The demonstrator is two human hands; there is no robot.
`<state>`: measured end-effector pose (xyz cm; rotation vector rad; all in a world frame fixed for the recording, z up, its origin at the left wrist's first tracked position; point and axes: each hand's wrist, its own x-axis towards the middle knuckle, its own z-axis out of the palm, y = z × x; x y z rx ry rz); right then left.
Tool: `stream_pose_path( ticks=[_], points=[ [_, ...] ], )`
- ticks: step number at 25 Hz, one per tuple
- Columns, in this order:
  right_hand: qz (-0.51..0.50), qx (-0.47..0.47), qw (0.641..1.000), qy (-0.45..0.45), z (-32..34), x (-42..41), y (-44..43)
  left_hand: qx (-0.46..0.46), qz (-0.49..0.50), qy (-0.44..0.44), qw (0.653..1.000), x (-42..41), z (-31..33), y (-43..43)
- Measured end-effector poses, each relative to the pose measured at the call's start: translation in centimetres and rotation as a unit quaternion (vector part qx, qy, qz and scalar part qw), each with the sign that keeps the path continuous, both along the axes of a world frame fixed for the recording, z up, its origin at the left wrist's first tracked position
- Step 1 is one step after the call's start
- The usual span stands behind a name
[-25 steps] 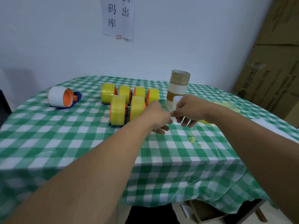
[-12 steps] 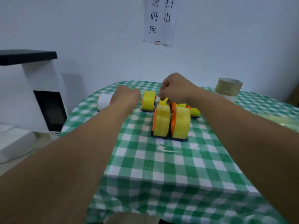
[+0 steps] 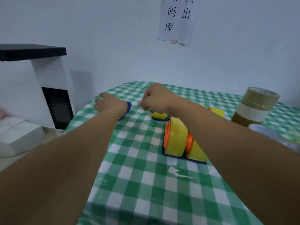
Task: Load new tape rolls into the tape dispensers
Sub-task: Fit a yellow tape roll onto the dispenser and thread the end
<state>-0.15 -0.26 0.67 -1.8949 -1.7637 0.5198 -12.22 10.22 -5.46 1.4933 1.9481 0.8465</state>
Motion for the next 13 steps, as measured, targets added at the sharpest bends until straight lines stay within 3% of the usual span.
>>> stream_pose_path(
  ticks=[9,13],
  points=[
    [0.025,-0.022,0.999,0.005,-0.5,0.8,0.2,0.022,0.008,0.023,0.999,0.1,-1.6,1.2],
    [0.005,-0.012,1.000,0.022,0.5,1.0,-1.3,0.079,0.006,-0.066,0.995,-0.4,0.4,-0.5]
  ],
)
